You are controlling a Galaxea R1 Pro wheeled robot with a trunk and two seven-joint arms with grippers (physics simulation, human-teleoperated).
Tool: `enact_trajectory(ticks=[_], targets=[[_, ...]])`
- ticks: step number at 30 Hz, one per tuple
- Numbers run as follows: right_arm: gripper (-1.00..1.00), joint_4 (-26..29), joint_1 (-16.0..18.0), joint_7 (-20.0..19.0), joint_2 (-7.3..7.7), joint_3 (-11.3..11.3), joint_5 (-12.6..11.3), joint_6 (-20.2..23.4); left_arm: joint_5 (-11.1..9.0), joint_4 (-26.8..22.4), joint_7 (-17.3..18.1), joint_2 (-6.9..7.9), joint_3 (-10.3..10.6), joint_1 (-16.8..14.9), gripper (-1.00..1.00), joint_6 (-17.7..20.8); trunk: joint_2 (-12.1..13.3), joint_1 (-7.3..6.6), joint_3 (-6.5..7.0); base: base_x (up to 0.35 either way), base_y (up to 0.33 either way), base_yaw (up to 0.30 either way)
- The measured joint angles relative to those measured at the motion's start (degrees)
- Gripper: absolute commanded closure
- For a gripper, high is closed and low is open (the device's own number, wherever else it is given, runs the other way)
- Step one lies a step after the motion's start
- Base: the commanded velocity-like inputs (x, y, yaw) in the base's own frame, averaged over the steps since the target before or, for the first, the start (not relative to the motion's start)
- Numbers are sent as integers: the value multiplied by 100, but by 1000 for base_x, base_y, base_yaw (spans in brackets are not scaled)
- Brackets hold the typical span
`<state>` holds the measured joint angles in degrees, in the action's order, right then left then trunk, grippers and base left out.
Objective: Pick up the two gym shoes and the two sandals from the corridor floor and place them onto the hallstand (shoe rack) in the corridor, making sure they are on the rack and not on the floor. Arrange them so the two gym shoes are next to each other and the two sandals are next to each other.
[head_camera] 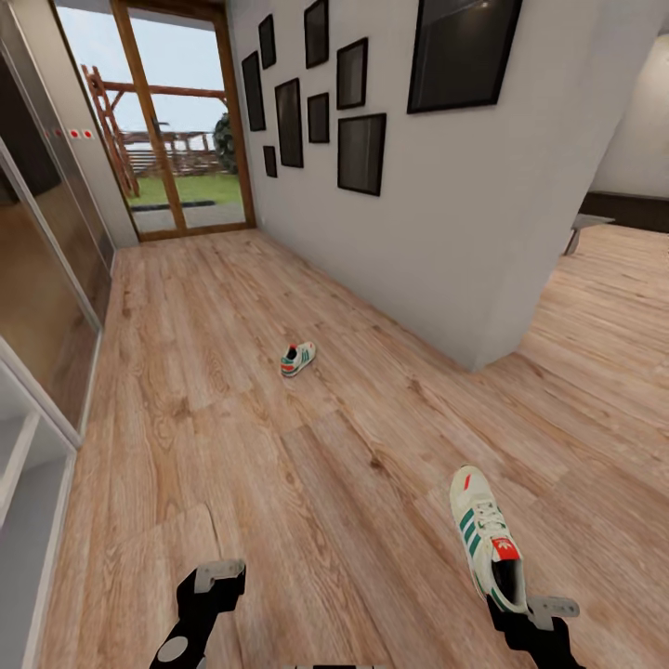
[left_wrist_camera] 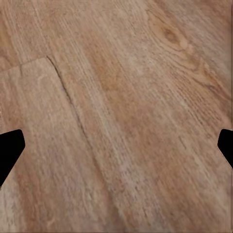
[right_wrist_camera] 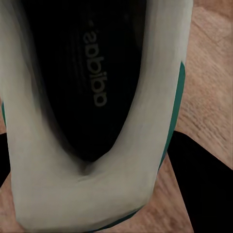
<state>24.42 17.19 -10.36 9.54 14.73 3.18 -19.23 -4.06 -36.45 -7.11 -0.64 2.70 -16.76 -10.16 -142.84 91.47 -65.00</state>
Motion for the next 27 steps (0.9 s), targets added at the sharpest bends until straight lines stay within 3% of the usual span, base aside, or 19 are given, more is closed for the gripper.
enact_trajectory(ticks=[27], targets=[[100, -2, 0, 9, 12, 9, -1, -7, 0, 37, -1, -3, -8, 0, -100, 0, 1083, -593, 485, 0, 0, 0]])
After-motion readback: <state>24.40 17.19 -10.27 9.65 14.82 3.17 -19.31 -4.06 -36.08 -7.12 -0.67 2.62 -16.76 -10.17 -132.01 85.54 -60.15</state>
